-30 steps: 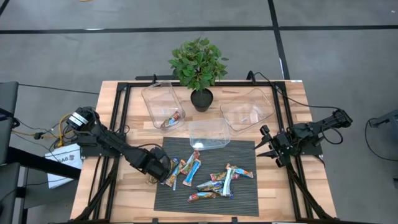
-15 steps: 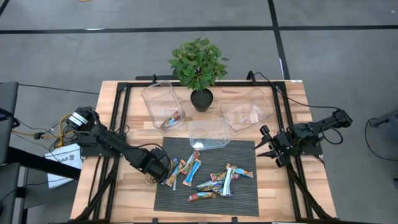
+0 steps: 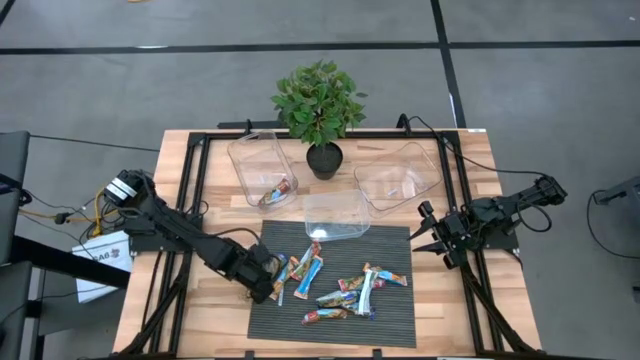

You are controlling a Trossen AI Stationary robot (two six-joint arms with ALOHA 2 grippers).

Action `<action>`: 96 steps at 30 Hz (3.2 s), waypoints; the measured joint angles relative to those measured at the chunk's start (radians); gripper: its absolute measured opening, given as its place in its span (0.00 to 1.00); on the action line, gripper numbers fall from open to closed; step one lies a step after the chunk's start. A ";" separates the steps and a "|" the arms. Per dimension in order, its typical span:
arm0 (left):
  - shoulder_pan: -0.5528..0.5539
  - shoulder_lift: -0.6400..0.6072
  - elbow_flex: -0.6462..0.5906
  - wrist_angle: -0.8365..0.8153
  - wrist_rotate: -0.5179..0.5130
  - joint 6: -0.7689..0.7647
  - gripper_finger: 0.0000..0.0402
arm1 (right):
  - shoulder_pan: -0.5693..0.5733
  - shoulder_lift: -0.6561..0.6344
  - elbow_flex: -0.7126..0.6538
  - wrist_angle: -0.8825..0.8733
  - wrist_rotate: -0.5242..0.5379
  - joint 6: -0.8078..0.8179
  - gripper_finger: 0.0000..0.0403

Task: Pick and place Granola Bars by type
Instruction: Put the orange granola bar into the middle transparent bin

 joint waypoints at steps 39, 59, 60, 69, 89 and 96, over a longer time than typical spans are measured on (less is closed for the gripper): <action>0.087 -0.194 0.002 0.869 -0.526 0.732 0.09 | 0.000 0.000 0.000 0.000 0.000 0.000 0.33; 0.317 -0.073 0.218 0.570 -0.604 0.600 0.09 | 0.000 0.000 0.000 0.000 0.000 0.000 0.33; 0.326 -0.051 0.239 0.570 -0.602 0.590 0.09 | 0.000 0.000 0.000 0.001 0.000 0.000 0.33; 0.402 0.087 0.336 0.395 -0.522 0.318 0.09 | 0.000 0.000 0.000 0.000 0.000 0.000 0.33; 0.479 0.202 0.336 0.212 -0.391 -0.018 0.09 | 0.000 0.000 0.000 0.000 0.000 0.000 0.33; 0.478 0.202 0.336 0.206 -0.377 -0.032 0.18 | 0.000 0.000 0.000 0.000 0.000 0.000 0.33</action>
